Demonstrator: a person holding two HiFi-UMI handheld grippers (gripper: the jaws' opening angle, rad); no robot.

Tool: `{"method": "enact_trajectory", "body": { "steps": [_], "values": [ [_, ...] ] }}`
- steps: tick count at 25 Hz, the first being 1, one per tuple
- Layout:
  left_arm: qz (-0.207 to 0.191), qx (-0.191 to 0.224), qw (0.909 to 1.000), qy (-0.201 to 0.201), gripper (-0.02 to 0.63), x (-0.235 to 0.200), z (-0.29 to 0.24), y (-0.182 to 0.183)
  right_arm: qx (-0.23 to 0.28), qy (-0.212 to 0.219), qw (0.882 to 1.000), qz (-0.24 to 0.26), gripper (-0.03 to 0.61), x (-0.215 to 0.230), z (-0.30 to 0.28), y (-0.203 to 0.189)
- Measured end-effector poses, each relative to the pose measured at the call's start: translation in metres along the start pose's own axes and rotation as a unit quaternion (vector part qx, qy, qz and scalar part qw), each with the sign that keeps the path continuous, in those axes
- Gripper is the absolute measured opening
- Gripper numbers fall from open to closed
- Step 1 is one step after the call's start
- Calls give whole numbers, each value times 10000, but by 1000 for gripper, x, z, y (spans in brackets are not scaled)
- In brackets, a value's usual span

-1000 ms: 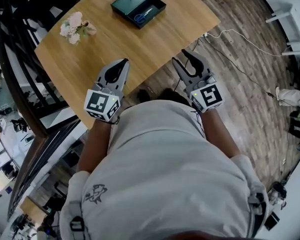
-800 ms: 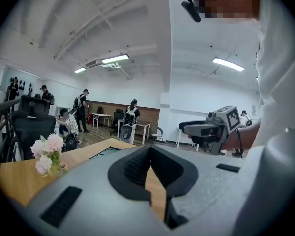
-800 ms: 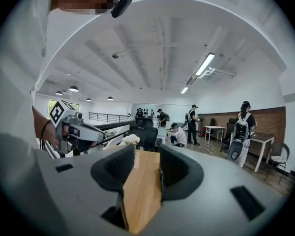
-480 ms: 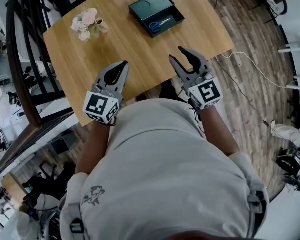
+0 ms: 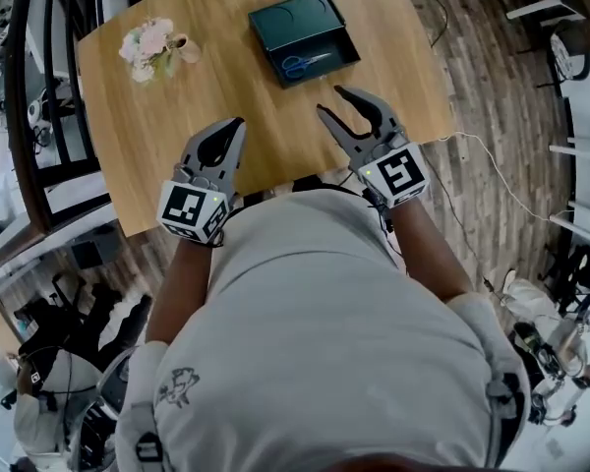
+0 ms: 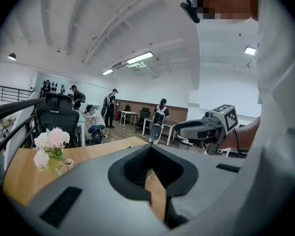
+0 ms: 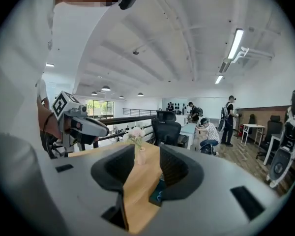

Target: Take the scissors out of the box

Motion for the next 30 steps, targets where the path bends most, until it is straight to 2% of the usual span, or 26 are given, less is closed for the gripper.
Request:
{"method": "enact_trajectory", "body": {
  "steps": [6, 10, 14, 21, 30],
  "values": [
    [207, -57, 9973, 701, 5, 12, -23, -1, -150, 736, 9970, 204, 166, 45, -22, -8],
    [203, -40, 9942, 1052, 5, 36, -43, 4, -122, 1110, 9928, 430, 167, 74, -21, -11],
    [282, -102, 9912, 1286, 5, 43, -44, 0, -358, 1562, 9842, 750, 167, 77, -39, -19],
    [556, -98, 9875, 1469, 5, 16, -34, -27, -1134, 2253, 9579, 1369, 167, 58, -92, -45],
    [835, -220, 9872, 1338, 5, -9, -49, -38, -1791, 2683, 9232, 2089, 164, 59, -139, -74]
  ]
}}
Point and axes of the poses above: the fingertips, and each gripper's own axes: z backward along the fingers, x to its right, y out of its top, the point moved 8 cm from there along z, backward along the fingers, and after that the axes turned 11 degrees about -y, right-handed, at the moved point
